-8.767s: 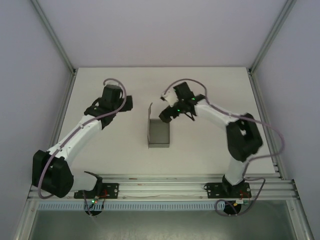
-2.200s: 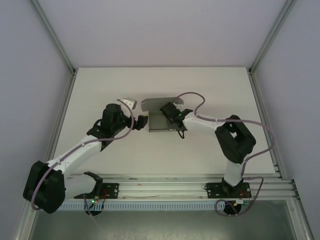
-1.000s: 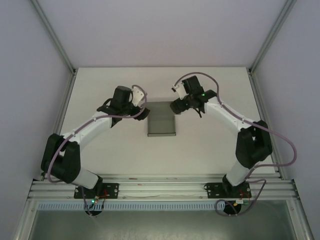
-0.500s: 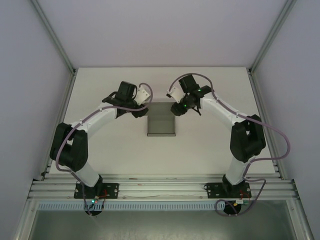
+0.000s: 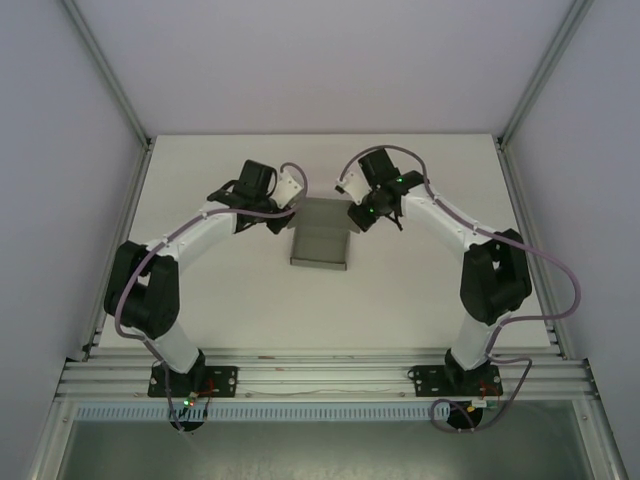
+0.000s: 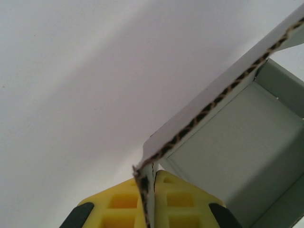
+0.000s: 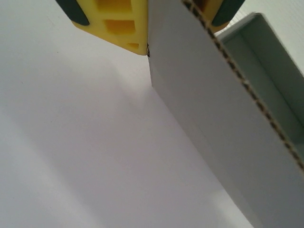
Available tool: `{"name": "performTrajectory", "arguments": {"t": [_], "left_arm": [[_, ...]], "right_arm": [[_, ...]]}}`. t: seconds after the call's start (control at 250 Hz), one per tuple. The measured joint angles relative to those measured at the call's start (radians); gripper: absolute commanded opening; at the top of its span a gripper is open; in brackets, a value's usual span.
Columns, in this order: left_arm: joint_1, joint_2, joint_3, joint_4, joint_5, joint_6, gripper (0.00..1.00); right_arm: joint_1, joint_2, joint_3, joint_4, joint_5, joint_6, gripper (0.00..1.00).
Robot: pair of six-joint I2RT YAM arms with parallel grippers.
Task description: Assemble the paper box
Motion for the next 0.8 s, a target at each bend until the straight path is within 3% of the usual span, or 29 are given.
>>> {"name": "performTrajectory", "arguments": {"t": [0.128,0.436,0.799], "left_arm": [[-0.044,-0.026,-0.025,0.058,-0.103,-0.150,0.00],[-0.160,-0.010,-0.082,0.210,-0.402,-0.622,0.00],[-0.188,0.031,-0.151,0.364,-0.487,-0.846,0.00]], "right_arm": [[0.010,-0.002,0.000,0.053,0.056,0.175,0.00],[0.154,-0.017,-0.111,0.292,0.422,0.721,0.00],[0.215,0.000,-0.211,0.446,0.563,0.979,0.00]]}}
